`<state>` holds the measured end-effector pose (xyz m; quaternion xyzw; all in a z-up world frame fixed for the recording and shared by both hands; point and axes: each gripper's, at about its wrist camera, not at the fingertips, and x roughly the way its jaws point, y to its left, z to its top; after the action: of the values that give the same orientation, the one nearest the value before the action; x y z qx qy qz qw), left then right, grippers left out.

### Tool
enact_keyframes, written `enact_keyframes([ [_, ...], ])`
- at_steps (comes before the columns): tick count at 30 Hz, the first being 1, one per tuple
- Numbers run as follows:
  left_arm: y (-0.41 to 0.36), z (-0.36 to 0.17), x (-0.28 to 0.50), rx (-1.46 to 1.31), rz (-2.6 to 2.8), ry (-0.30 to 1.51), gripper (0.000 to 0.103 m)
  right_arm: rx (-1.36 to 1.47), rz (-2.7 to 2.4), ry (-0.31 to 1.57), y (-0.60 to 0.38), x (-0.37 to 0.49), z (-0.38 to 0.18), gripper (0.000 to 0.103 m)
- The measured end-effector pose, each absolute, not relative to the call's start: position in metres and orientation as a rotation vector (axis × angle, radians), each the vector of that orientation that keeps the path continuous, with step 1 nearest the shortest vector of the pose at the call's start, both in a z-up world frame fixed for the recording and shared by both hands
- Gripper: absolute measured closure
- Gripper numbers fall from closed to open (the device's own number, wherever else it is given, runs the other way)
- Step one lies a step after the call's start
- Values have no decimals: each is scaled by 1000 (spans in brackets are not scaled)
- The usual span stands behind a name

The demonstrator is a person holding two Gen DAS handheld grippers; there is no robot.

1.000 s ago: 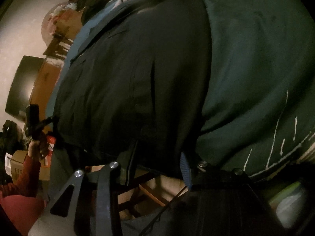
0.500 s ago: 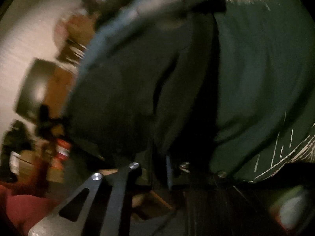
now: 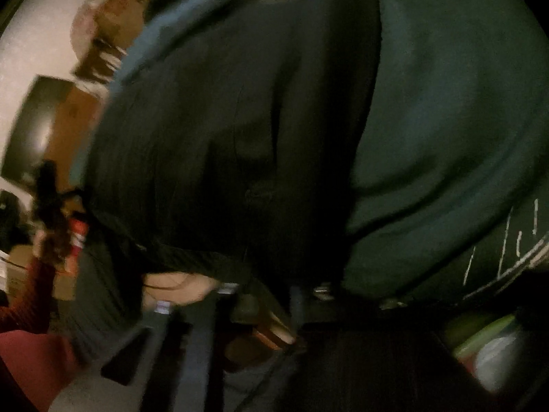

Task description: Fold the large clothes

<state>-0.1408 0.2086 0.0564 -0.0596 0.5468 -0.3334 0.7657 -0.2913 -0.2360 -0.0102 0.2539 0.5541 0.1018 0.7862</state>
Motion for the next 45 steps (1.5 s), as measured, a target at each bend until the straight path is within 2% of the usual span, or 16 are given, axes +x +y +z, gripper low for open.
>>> enact_keyframes([
  [5,217,110,-114,-403,-827,1063,99,654,378,965,-234,-296,72,95],
  [10,200,142,-52,-572,-849,994,99,798,436,819,-259,-266,111,95],
  [13,192,149,-11,-574,-815,980,99,865,423,756,-282,-228,125,95],
  [18,160,129,77,-557,-731,1015,98,869,352,737,-338,-136,134,95],
  [22,127,75,142,-400,-559,1156,84,851,269,812,-387,-60,110,92],
  [25,118,39,160,-372,-510,1242,77,810,157,921,-409,-15,71,84],
  [27,124,39,161,-400,-509,1220,77,789,106,966,-414,0,48,73],
  [31,143,55,151,-459,-537,1122,73,794,97,915,-423,0,37,72],
  [32,146,60,150,-426,-498,1091,70,808,103,898,-425,-1,36,73],
  [34,151,75,144,-328,-380,987,52,803,85,867,-430,-3,37,73],
  [35,155,80,139,-341,-374,944,48,778,61,853,-431,-4,38,73],
  [37,169,89,130,-345,-327,864,38,757,9,822,-435,-7,38,56],
  [39,170,95,121,-296,-294,817,36,777,-16,797,-442,-11,39,53],
  [45,142,83,103,-123,-377,860,36,717,-66,752,-444,-40,54,53],
])
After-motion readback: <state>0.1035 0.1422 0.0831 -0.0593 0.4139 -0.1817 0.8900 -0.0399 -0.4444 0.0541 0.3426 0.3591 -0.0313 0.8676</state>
